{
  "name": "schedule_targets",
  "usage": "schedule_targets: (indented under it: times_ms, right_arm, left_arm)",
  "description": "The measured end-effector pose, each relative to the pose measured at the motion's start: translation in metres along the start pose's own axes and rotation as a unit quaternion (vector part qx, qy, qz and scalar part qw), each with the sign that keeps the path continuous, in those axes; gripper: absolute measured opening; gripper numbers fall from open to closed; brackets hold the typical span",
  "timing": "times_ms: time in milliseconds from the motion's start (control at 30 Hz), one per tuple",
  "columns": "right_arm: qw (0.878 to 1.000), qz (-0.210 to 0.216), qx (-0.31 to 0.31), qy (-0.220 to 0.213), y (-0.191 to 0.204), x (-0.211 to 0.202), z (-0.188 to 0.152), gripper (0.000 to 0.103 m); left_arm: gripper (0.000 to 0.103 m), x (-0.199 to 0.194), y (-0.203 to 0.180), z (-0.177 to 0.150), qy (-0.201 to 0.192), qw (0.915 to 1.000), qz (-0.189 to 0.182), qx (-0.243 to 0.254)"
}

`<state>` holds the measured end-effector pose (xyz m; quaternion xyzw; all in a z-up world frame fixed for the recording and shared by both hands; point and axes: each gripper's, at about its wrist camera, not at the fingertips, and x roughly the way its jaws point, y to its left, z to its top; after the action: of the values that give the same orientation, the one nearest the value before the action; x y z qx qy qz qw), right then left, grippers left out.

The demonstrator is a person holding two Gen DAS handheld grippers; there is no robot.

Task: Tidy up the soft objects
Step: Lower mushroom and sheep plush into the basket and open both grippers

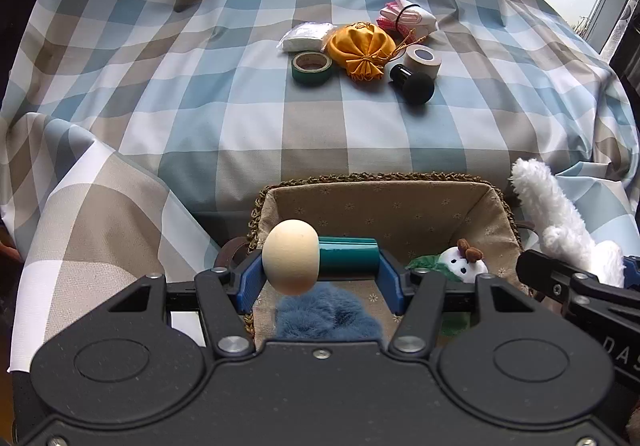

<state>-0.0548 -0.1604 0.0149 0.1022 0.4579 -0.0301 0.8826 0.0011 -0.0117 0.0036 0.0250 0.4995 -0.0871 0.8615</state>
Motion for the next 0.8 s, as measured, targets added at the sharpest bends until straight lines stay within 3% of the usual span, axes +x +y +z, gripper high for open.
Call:
schedule_targets:
  times_ms: [800]
  right_arm:
    - [0.999, 0.013, 0.001, 0.03, -0.002, 0.017, 0.002, 0.059]
  left_arm:
    - [0.056, 0.018, 0.0, 0.001, 0.045, 0.999, 0.003, -0.009]
